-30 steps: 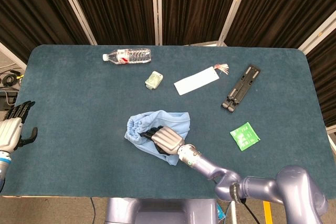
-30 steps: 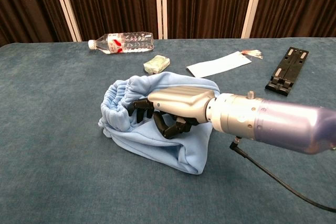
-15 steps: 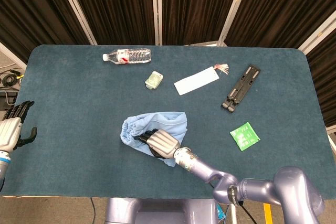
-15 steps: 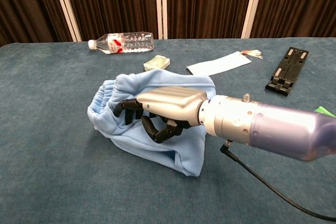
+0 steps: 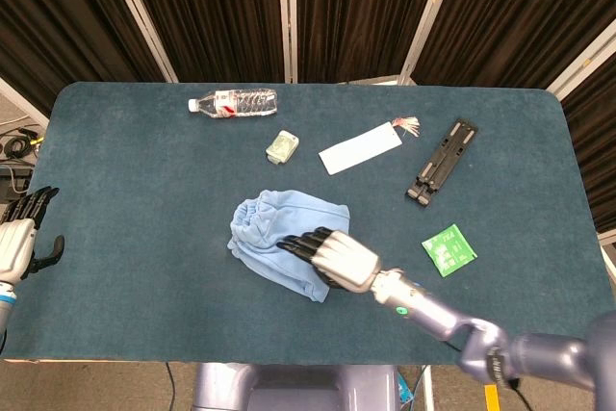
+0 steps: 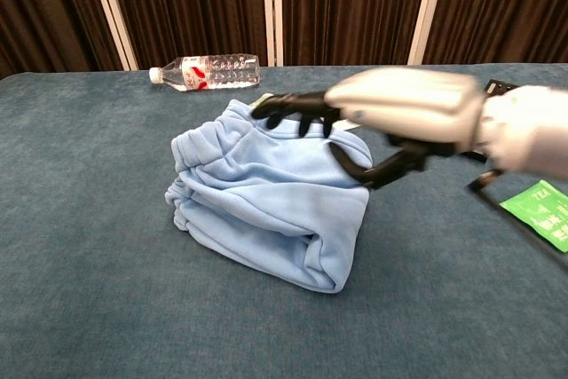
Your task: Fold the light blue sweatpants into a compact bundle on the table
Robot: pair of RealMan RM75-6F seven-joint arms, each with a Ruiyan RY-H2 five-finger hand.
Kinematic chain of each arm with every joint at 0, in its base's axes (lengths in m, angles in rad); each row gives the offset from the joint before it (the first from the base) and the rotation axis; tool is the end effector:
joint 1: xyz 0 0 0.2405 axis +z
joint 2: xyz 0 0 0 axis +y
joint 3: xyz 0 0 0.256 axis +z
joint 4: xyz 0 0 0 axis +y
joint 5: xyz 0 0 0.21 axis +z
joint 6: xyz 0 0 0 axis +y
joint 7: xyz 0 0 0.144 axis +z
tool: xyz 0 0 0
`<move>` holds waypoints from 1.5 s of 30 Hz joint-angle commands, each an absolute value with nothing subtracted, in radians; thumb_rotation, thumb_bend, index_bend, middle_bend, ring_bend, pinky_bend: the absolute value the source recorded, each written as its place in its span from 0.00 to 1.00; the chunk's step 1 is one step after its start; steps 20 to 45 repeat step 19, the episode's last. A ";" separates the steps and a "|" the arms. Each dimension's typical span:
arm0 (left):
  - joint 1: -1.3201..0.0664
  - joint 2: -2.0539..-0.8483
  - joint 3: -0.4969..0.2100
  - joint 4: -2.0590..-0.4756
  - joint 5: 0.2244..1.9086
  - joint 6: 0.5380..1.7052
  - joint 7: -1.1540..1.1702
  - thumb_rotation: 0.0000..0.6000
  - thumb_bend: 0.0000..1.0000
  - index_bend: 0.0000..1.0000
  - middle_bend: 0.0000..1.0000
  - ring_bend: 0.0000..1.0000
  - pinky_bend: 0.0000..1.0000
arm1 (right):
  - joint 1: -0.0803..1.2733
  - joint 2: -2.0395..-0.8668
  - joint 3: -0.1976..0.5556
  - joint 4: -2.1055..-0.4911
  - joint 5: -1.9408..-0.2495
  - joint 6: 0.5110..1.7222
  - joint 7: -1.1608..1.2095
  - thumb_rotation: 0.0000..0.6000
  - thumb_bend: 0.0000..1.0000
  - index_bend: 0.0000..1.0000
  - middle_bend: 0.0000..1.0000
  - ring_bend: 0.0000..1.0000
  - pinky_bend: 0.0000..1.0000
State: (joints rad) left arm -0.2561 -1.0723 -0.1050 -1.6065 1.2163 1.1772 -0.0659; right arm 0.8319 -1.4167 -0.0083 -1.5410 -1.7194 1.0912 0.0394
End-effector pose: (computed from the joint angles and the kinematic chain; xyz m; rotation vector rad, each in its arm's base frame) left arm -0.3268 0.2427 0.1589 -1.3355 -1.1364 -0.7890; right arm -0.1003 -0.2943 0.0035 2.3138 -0.6174 1.2832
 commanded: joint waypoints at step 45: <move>-0.090 -1.185 -0.045 -1.495 1.445 1.561 -0.020 1.00 0.00 0.00 0.00 0.00 0.00 | 0.310 -1.176 -0.100 -1.432 -1.663 1.694 -0.012 1.00 0.00 0.00 0.00 0.00 0.00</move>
